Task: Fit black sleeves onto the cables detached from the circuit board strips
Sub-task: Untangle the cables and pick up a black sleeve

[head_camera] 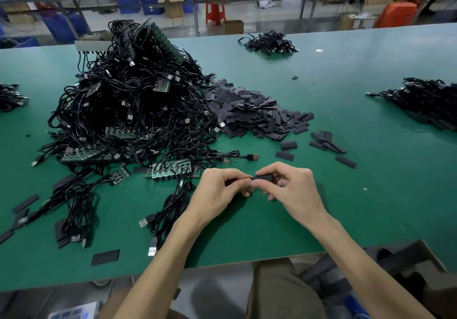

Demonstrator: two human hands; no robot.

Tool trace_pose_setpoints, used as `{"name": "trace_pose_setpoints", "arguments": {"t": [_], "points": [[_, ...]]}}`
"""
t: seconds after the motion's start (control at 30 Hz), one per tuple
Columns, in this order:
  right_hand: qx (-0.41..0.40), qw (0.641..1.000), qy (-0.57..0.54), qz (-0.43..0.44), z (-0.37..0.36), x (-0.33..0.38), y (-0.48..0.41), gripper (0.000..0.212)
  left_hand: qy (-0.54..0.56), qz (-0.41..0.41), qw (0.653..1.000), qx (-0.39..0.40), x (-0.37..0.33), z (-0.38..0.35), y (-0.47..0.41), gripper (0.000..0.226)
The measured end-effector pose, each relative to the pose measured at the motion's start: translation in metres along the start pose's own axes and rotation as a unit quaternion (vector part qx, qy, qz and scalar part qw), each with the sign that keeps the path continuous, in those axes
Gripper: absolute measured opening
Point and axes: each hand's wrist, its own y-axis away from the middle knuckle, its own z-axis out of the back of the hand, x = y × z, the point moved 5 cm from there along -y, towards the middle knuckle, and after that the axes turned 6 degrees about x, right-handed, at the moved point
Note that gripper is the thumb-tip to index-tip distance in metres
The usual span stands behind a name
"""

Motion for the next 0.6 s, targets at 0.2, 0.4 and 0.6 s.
{"name": "trace_pose_setpoints", "arguments": {"t": [0.2,0.4,0.6], "points": [[0.001,1.000,-0.004,-0.003,-0.001,0.000,0.000,0.019,0.005,-0.009,1.000,0.004,0.001,-0.001,0.000,0.009],[-0.014,0.999,-0.031,-0.018,0.001,-0.005,-0.001,0.016,0.006,-0.021,1.000,-0.017,0.001,0.000,-0.001,0.007],[0.016,0.997,-0.071,-0.038,-0.002,-0.012,-0.004,0.018,0.005,-0.017,1.000,-0.016,0.002,0.001,-0.001,0.005]]}}
